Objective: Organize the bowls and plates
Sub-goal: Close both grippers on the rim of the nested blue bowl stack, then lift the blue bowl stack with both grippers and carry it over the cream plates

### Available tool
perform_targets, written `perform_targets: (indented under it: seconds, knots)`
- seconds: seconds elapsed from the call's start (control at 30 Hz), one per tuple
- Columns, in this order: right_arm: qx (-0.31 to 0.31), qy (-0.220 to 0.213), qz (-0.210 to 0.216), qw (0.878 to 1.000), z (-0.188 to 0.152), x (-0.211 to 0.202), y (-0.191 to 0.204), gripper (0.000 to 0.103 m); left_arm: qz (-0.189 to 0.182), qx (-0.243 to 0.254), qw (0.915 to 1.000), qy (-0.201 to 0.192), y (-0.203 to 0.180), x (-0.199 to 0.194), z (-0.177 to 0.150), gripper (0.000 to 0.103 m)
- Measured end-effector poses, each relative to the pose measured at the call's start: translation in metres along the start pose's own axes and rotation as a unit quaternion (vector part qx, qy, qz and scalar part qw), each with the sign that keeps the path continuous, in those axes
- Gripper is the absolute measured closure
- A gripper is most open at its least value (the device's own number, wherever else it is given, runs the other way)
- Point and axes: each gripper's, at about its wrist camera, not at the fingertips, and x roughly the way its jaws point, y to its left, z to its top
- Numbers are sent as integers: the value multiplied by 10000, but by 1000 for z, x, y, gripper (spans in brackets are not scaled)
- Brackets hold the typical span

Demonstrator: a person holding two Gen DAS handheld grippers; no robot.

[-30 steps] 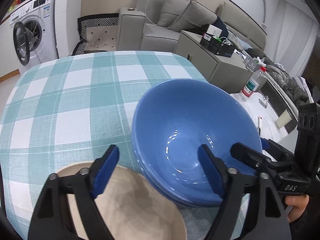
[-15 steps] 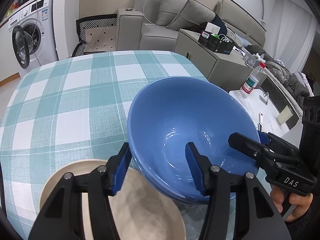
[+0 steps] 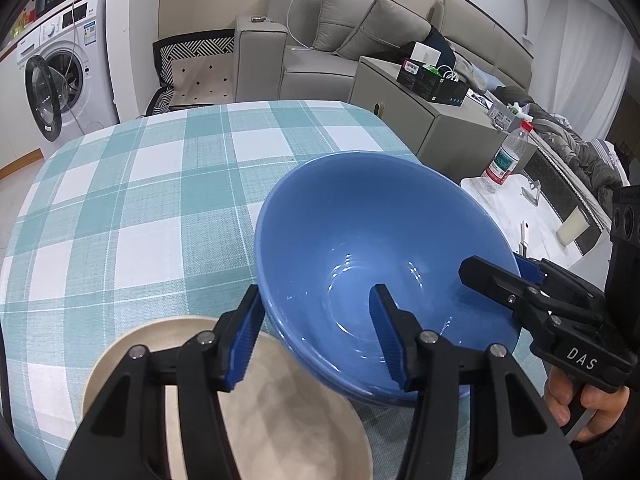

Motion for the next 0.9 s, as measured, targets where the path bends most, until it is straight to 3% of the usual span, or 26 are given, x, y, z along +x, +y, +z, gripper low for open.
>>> perform_targets:
  seconds: [0.9]
  knots:
    - [-43, -263, 9, 9996, 6, -18, 0, 50, 49, 103, 9998, -159, -10, -17, 4, 50]
